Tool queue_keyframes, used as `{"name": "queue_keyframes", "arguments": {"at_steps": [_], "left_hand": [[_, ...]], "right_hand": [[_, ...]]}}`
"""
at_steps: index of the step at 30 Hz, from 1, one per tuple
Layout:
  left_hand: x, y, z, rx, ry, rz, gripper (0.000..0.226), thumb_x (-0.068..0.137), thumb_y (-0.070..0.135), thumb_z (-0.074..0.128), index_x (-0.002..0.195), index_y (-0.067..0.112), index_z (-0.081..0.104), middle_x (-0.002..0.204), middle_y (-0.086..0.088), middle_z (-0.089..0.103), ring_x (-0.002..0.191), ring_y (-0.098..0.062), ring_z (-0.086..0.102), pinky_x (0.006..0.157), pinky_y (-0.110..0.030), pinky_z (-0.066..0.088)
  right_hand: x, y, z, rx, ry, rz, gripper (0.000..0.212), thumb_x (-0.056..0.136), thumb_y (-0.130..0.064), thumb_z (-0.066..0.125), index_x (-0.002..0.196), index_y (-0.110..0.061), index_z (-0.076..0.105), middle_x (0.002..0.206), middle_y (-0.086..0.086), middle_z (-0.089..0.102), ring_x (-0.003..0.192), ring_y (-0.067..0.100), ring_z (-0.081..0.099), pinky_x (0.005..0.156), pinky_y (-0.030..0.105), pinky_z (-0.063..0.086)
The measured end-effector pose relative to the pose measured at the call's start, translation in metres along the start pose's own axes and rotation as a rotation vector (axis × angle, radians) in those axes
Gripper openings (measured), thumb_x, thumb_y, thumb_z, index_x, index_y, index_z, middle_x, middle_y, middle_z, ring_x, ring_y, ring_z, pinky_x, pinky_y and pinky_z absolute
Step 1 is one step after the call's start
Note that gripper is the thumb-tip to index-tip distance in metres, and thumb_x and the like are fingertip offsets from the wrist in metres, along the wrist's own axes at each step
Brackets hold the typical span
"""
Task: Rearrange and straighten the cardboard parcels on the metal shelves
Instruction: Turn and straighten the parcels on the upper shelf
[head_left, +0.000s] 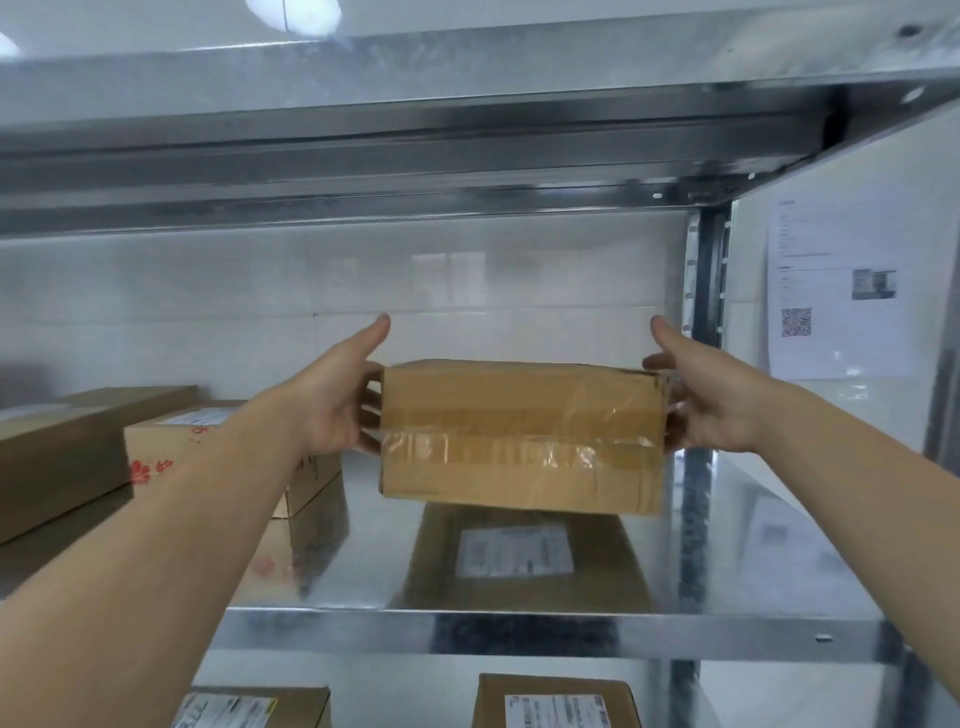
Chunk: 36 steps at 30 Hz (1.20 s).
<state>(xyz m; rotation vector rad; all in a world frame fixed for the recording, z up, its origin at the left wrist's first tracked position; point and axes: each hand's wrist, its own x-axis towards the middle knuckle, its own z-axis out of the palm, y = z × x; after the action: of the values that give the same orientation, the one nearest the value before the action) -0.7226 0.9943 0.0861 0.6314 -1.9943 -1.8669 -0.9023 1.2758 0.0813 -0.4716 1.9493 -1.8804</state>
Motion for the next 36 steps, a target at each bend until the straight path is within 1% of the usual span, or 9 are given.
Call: {"name": "queue_keyframes", "arguments": {"at_steps": [5,8,11,15,19,26,29,31,36], "left_hand": [[0.013,-0.015,0.009,0.077,0.012,-0.099,0.077,0.091,0.070,0.051,0.127,0.003,0.060,0.111,-0.016,0.062,0.105,-0.033,0.064,0.085,-0.045,0.055],[0.021,-0.023,0.011,0.132,0.007,-0.148,0.074,0.091,0.065,0.056,0.130,0.003,0.061,0.105,-0.014,0.058,0.100,-0.029,0.055,0.092,-0.045,0.054],[0.027,-0.028,0.016,0.184,0.014,-0.176,0.054,0.092,0.061,0.059,0.116,0.013,0.066,0.109,-0.010,0.058,0.099,-0.027,0.055,0.101,-0.048,0.051],[0.025,-0.029,0.028,0.290,0.063,-0.186,0.036,0.095,0.050,0.062,0.101,0.015,0.066,0.101,-0.011,0.068,0.094,-0.027,0.063,0.094,-0.045,0.054],[0.028,-0.026,0.028,0.346,0.054,-0.193,0.034,0.096,0.047,0.064,0.106,0.015,0.066,0.099,-0.009,0.072,0.087,-0.026,0.069,0.079,-0.041,0.058],[0.045,-0.026,0.025,0.426,0.049,-0.186,0.032,0.096,0.040,0.067,0.111,0.011,0.068,0.107,-0.010,0.075,0.086,-0.022,0.071,0.073,-0.034,0.058],[0.047,-0.027,0.024,0.453,0.044,-0.176,0.029,0.097,0.038,0.066,0.108,0.012,0.070,0.094,-0.005,0.077,0.078,-0.018,0.071,0.064,-0.029,0.056],[0.050,-0.027,0.023,0.462,0.036,-0.166,0.027,0.098,0.038,0.065,0.107,0.012,0.071,0.087,-0.002,0.078,0.077,-0.017,0.072,0.063,-0.028,0.056],[0.049,-0.026,0.025,0.497,0.033,-0.162,0.027,0.100,0.036,0.063,0.105,0.011,0.069,0.095,-0.005,0.076,0.081,-0.018,0.071,0.068,-0.030,0.056]], "right_hand": [[0.008,0.016,0.002,-0.096,0.045,0.106,0.070,0.096,-0.056,0.060,0.140,-0.004,0.043,0.105,0.017,0.056,0.096,0.040,0.069,0.083,0.061,0.058],[0.014,0.022,-0.001,-0.211,0.042,0.122,0.063,0.096,-0.055,0.062,0.121,0.003,0.059,0.105,0.018,0.059,0.085,0.037,0.067,0.074,0.054,0.061],[0.017,0.023,-0.004,-0.284,0.020,0.123,0.056,0.095,-0.056,0.063,0.109,-0.002,0.067,0.110,0.020,0.063,0.089,0.037,0.067,0.076,0.052,0.062],[0.026,0.020,-0.005,-0.381,-0.032,0.152,0.060,0.087,-0.063,0.069,0.114,-0.009,0.070,0.109,0.017,0.064,0.090,0.035,0.067,0.075,0.050,0.063],[0.034,0.019,-0.001,-0.506,-0.059,0.175,0.058,0.085,-0.062,0.073,0.115,-0.012,0.070,0.118,0.020,0.070,0.096,0.035,0.072,0.069,0.047,0.064],[0.041,0.015,0.000,-0.644,-0.092,0.165,0.047,0.092,-0.051,0.069,0.114,-0.009,0.069,0.097,0.015,0.074,0.079,0.028,0.072,0.060,0.037,0.060],[0.043,0.013,0.003,-0.708,-0.090,0.158,0.044,0.094,-0.050,0.067,0.109,-0.008,0.069,0.094,0.014,0.075,0.078,0.027,0.072,0.060,0.034,0.058],[0.046,0.012,0.004,-0.727,-0.086,0.157,0.043,0.095,-0.048,0.067,0.108,-0.007,0.070,0.090,0.013,0.075,0.075,0.025,0.070,0.058,0.030,0.056],[0.048,0.010,0.007,-0.761,-0.088,0.154,0.039,0.098,-0.045,0.066,0.105,-0.007,0.069,0.089,0.013,0.073,0.071,0.023,0.069,0.056,0.029,0.054]]}}
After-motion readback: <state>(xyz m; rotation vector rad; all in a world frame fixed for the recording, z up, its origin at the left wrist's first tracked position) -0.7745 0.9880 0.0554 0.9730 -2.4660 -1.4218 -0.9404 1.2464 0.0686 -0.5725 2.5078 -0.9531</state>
